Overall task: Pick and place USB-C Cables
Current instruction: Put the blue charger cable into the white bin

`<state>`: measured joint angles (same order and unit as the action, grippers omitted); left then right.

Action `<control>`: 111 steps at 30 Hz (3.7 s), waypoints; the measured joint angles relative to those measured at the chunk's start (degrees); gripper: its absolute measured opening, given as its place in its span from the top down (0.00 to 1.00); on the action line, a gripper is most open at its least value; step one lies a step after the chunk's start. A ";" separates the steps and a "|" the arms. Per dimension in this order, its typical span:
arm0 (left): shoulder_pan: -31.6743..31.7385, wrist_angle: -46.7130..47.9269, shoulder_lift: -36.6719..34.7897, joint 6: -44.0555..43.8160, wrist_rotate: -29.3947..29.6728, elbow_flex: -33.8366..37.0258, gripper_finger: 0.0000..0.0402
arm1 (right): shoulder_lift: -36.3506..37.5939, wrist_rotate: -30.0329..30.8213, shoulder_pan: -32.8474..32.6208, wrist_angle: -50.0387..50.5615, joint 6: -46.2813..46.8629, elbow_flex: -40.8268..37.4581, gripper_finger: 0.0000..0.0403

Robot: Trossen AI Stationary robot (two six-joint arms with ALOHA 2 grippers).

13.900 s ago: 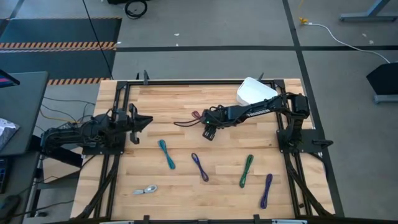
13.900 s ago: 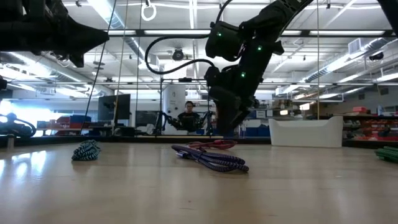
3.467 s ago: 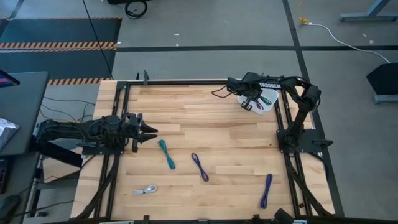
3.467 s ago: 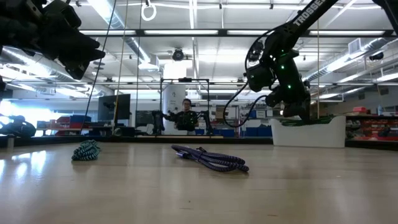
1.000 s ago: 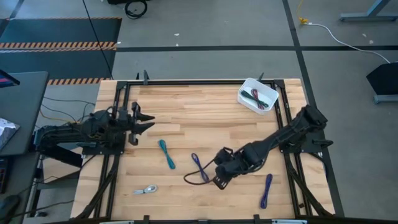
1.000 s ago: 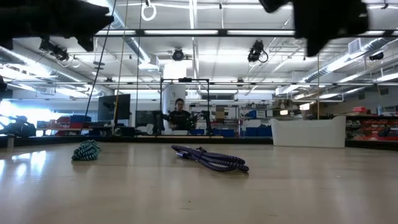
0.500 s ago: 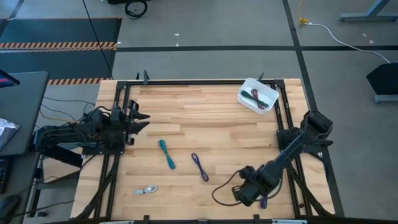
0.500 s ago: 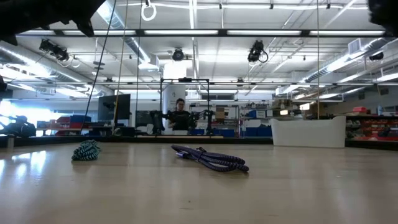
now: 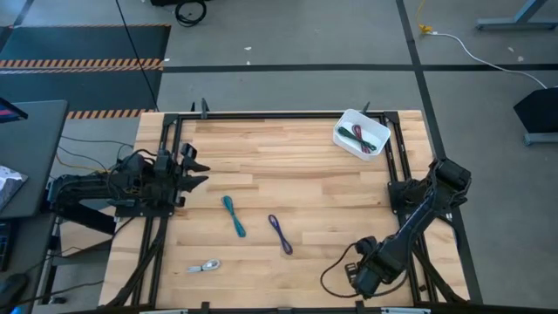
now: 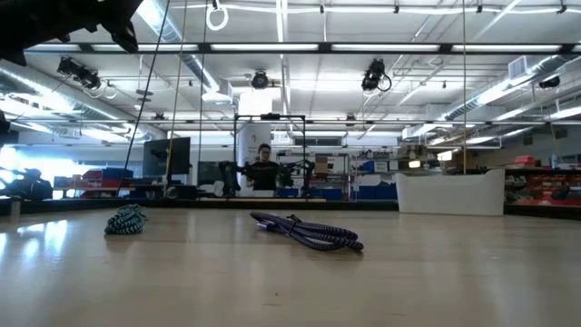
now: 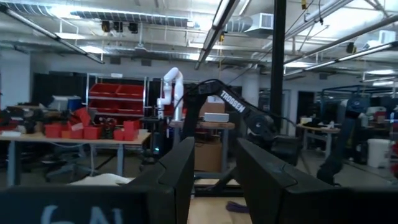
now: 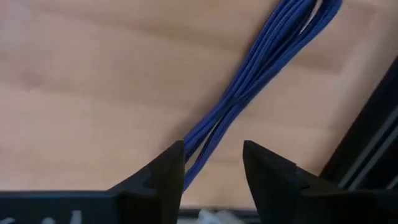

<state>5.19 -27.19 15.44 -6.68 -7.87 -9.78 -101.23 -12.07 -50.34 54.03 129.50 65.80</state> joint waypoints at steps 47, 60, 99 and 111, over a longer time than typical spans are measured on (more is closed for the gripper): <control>-7.10 8.12 0.00 -8.42 1.55 0.00 0.69 | 0.04 1.74 1.54 -5.85 -14.23 -11.51 0.95; -7.10 12.41 -0.04 -14.27 2.87 0.00 0.69 | -0.01 4.20 8.10 -3.27 -28.65 -10.90 0.95; -7.10 17.84 -0.04 -22.43 -0.38 0.00 0.69 | 0.04 33.55 49.05 24.52 -92.55 11.14 0.95; -6.60 18.10 -0.08 -8.17 2.10 0.00 0.69 | 0.04 35.79 67.43 25.34 -109.25 12.55 0.95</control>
<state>-1.41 -9.09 15.36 -14.85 -5.77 -9.78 -101.19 23.72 17.09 79.37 20.25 78.35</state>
